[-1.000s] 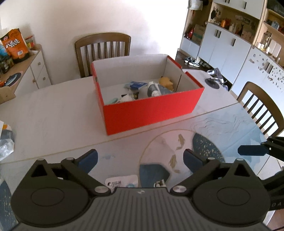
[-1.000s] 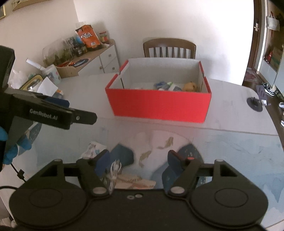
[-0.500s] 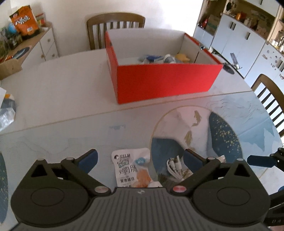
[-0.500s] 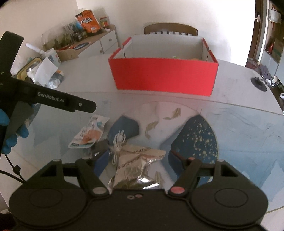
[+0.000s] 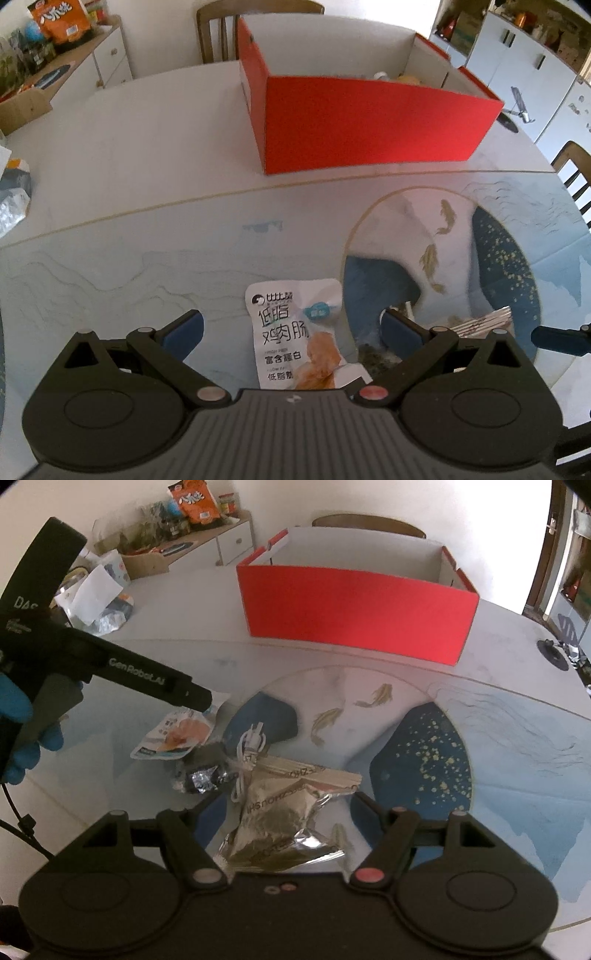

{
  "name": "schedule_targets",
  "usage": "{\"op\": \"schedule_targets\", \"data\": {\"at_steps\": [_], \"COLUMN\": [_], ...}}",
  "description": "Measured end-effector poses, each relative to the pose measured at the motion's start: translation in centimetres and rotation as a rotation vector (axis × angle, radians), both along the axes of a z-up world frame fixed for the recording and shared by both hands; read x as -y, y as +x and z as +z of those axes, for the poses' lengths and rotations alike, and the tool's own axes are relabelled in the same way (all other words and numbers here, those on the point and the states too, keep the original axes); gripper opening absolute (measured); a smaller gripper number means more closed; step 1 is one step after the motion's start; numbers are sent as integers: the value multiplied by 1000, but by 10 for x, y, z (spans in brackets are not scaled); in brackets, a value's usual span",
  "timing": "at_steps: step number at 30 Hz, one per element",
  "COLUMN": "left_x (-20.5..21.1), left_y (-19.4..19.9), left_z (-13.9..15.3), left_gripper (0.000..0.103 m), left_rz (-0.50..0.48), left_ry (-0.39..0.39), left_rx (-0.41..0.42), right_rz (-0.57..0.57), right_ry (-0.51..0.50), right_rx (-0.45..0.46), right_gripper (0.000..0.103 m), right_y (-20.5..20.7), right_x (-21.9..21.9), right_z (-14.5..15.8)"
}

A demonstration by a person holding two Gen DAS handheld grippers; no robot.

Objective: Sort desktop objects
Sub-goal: 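Grasp the white sausage packet with the left gripper while the right grasps the foil bag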

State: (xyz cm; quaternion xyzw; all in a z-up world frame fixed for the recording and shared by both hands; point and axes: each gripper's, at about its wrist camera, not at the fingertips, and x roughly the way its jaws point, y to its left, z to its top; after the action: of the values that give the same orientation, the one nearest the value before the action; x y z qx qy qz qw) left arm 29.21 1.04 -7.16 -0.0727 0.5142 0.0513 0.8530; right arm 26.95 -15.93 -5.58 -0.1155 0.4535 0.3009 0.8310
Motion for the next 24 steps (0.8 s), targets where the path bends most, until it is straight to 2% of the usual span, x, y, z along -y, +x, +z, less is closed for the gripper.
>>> {"op": "schedule_targets", "data": {"at_steps": [9, 24], "left_x": [-4, 0], "left_y": [8, 14], "left_z": [-16, -34], "left_gripper": [103, 102], "left_rz": [33, 73], "left_ry": [33, 34], "left_rx": [-36, -71], "right_rz": [39, 78], "right_ry": [-28, -58], "right_rx": [-29, -57], "right_gripper": [75, 75], "right_y": [5, 11], "right_x": [-5, -13], "right_z": [-12, -23]}}
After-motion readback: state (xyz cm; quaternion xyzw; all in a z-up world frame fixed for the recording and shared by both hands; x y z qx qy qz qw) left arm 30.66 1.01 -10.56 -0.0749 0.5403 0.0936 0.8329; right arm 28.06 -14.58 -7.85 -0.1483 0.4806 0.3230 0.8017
